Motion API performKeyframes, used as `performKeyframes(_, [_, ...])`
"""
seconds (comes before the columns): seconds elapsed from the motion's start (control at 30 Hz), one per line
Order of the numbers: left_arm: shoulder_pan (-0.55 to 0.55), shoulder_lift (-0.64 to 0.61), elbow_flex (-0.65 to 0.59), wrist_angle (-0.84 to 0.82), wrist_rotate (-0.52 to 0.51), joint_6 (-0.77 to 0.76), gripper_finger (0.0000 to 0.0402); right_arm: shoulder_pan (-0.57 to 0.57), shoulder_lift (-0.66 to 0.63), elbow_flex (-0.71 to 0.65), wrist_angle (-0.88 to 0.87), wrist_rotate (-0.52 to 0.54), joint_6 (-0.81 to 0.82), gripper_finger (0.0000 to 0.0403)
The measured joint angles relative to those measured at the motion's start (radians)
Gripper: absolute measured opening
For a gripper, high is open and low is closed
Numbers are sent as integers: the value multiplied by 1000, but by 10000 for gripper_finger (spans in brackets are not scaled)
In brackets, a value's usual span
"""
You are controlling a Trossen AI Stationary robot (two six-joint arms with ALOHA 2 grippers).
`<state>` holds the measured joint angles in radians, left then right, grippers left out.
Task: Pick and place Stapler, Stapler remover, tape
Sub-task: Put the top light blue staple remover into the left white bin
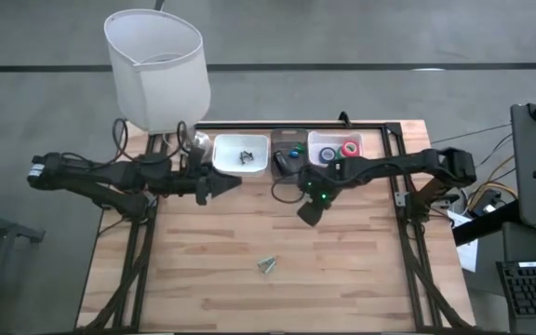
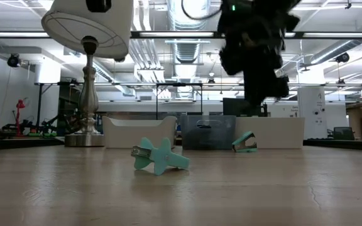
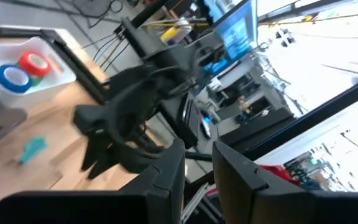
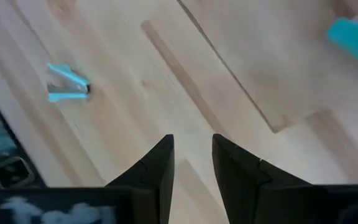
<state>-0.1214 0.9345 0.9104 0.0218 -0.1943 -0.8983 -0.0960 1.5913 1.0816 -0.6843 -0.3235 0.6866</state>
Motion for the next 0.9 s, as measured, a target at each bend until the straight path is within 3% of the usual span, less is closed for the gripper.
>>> performKeyframes(0.27, [0,26,-1,46,-1,3,81,-104,-1,-169,229,-182,93,103])
performKeyframes(0.63, [14,35,-2,67,0,1,80,-258,-90,-279,311,-194,121,74])
performKeyframes(0.9, [32,33,-2,101,0,24,76,-293,-90,-301,310,-215,182,92])
